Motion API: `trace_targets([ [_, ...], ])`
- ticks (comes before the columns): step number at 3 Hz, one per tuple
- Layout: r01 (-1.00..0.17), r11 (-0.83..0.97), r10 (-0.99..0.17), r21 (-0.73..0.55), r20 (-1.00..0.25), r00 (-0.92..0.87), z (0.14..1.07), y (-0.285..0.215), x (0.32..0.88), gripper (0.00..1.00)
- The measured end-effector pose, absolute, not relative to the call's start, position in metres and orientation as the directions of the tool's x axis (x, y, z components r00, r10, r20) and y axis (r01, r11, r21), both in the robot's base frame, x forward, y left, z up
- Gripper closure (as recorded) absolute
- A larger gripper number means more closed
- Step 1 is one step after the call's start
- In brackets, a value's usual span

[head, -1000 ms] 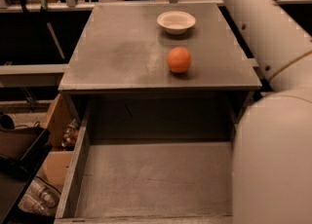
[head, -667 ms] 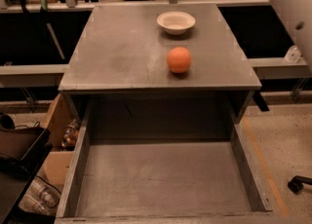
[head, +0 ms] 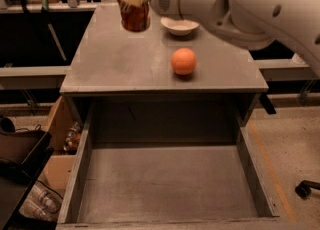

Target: Place coke can into top drawer

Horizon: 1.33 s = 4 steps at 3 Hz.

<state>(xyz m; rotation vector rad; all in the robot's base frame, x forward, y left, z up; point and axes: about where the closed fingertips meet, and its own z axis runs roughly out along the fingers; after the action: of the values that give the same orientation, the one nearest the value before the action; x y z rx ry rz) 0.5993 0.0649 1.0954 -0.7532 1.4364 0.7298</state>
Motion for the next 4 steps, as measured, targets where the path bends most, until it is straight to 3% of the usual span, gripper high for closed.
trace_targets([
  [2, -0.913, 0.370, -0.099, 0.169, -0.971, -0.220, 0.937, 0.085, 0.521, 1.00],
  [3, -0.925, 0.324, -0.083, 0.198, -0.968, -0.236, 0.905, 0.074, 0.481, 1.00],
  [4, -0.929, 0.311, -0.089, 0.202, -0.967, -0.240, 0.894, 0.083, 0.481, 1.00],
])
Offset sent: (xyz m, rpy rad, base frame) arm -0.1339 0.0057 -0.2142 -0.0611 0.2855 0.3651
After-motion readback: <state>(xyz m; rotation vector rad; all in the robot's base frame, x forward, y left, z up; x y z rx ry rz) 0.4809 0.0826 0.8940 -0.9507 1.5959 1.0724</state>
